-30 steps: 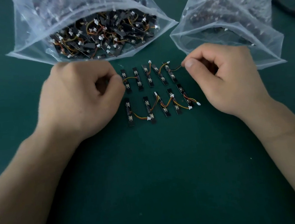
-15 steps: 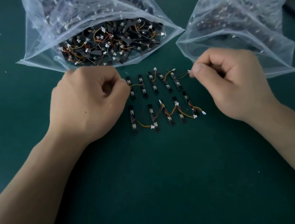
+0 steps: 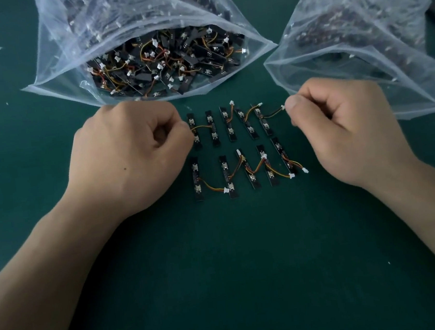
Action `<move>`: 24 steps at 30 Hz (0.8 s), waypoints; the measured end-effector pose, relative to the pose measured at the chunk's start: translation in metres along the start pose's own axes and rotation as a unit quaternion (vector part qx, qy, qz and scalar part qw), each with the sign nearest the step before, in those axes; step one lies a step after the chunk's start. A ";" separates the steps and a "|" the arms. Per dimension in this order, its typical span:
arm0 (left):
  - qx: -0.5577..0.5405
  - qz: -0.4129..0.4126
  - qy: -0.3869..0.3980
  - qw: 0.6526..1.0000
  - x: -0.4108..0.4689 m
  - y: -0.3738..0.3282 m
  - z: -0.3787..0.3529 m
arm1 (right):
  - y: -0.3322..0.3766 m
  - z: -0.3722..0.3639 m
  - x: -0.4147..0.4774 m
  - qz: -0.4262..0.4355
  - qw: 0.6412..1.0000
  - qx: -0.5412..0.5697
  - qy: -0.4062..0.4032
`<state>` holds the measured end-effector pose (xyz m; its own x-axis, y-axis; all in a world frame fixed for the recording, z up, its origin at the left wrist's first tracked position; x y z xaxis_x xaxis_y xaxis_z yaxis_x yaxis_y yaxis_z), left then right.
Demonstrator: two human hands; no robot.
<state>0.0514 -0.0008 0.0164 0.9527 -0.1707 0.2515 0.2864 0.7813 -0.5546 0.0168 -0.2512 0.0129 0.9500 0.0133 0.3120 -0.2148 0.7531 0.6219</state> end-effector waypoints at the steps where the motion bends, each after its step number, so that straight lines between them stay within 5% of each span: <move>1: -0.001 -0.001 0.001 1.000 -0.001 0.000 0.000 | 0.000 0.000 0.000 0.003 1.000 0.003 0.001; 16: -0.032 0.000 0.031 0.999 0.002 -0.007 0.004 | -0.007 0.006 0.003 -0.016 0.990 0.137 -0.023; 24: -0.033 -0.001 -0.006 0.999 -0.003 0.001 0.004 | -0.008 0.002 -0.002 0.001 0.998 0.065 0.011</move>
<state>0.0488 0.0025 0.0183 0.9508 -0.1655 0.2620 0.2955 0.7388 -0.6056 0.0165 -0.2584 0.0089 0.9539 0.0301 0.2985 -0.2429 0.6618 0.7093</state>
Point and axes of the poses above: each hand's wrist, its own x-axis towards the middle knuckle, its own z-axis out of the back of the hand, y = z × x, the point moved 7 cm from there along x, towards the middle knuckle, and after that the axes turned 1 degree about z, right-handed, at the moved point
